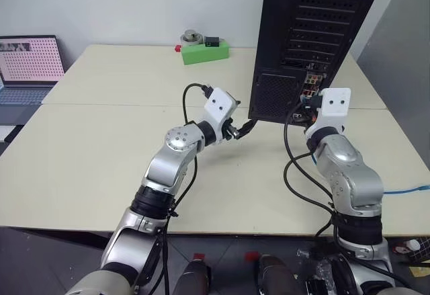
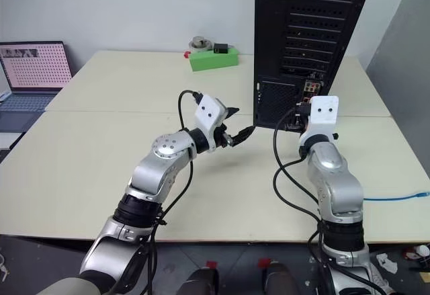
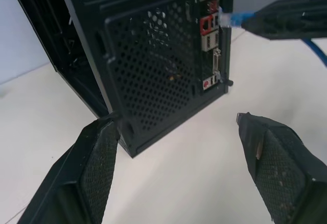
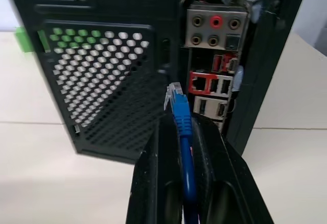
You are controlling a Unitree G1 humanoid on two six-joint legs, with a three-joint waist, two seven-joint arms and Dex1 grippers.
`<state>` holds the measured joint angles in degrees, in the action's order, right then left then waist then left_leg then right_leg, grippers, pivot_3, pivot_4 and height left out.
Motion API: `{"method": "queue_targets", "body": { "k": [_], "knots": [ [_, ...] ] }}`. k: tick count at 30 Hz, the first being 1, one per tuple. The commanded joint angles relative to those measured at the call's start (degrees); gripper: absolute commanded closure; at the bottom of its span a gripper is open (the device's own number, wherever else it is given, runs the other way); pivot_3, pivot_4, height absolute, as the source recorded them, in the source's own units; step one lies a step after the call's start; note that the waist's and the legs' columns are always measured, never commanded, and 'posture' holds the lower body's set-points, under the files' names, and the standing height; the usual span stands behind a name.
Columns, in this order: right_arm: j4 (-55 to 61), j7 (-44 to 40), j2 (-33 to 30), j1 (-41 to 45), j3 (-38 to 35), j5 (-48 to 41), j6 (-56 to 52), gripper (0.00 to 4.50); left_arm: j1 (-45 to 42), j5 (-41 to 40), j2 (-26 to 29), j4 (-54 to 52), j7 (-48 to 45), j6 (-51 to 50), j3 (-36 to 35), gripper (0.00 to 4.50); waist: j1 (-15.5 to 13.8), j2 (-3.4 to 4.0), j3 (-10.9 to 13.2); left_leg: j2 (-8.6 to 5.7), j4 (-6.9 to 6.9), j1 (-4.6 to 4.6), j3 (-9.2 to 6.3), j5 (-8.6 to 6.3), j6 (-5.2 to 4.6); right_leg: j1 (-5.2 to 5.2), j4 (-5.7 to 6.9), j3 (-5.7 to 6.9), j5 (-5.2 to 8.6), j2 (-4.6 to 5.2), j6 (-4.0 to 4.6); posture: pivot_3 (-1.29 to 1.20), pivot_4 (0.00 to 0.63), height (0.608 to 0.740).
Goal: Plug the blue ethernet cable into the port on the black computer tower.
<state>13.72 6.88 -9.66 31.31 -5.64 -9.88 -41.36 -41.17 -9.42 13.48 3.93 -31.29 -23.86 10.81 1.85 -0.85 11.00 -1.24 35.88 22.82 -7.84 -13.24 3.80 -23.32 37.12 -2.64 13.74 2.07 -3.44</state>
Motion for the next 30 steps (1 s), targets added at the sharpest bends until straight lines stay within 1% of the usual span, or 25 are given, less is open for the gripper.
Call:
{"method": "queue_targets", "body": {
  "k": [1, 22, 30],
  "knots": [
    [-1.71, 1.49, 1.34, 2.67, -1.46, 1.30, 3.09, 4.50, -1.81, -2.09, -0.49, -1.67, -1.83, -1.88, -1.17, 0.69, 0.09, 0.00, 0.00, 0.00, 0.00, 0.00, 0.01, 0.00, 0.00, 0.00, 0.00, 0.00, 0.00, 0.00, 0.00, 0.00, 0.150, 0.740],
    [-11.39, 1.92, 2.86, 6.74, -2.78, 3.00, 9.37, 4.50, -2.18, -1.90, -0.42, -1.75, -2.24, -2.59, -1.23, 0.69, 0.12, 0.01, 0.00, -0.01, 0.01, 0.00, 0.05, 0.00, -0.02, -0.01, 0.02, -0.04, -0.01, 0.00, 0.02, 0.00, 0.150, 0.740],
    [-12.39, 2.45, 2.71, 6.96, -3.32, 3.16, 9.75, 4.50, -1.95, -1.81, -0.22, -2.15, -2.25, -2.65, -1.18, 0.69, 0.12, 0.01, -0.01, -0.01, 0.04, -0.01, 0.05, 0.00, -0.02, -0.01, 0.06, -0.04, -0.01, 0.00, 0.02, 0.00, 0.150, 0.740]
  ]
}}
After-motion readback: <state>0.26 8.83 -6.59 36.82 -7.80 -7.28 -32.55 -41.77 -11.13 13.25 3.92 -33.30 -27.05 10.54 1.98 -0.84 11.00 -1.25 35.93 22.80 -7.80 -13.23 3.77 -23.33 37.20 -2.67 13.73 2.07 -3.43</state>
